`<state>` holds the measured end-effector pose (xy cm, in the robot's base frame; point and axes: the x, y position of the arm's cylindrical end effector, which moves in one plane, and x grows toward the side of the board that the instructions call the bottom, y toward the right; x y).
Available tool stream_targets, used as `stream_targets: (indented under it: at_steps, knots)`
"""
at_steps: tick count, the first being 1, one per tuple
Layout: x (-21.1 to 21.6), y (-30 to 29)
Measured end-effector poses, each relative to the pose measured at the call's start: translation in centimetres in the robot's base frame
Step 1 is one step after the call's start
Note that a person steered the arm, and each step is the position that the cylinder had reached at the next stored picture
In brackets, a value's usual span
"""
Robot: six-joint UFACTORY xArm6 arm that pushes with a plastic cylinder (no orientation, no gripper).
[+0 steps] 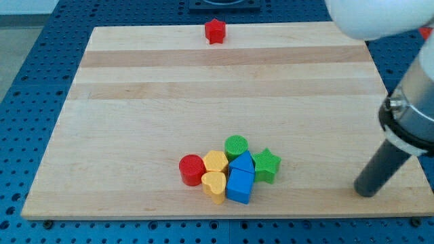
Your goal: Push the green star into green circle
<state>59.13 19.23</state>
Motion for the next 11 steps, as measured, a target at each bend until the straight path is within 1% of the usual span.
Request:
stream_targets:
  at_steps: [1,2,3,5,6,8,9,10,11]
  knots:
    - [-1.7,-3.6]
    - [-3.8,-8.6]
    - [-4.5,-10.2]
    - [-2.4,-4.8]
    - [-2.2,-4.7]
    - [0.6,-4.2]
    - [0.3,-6.7]
    - [-2.1,-11.3]
    - [-6.1,-15.7]
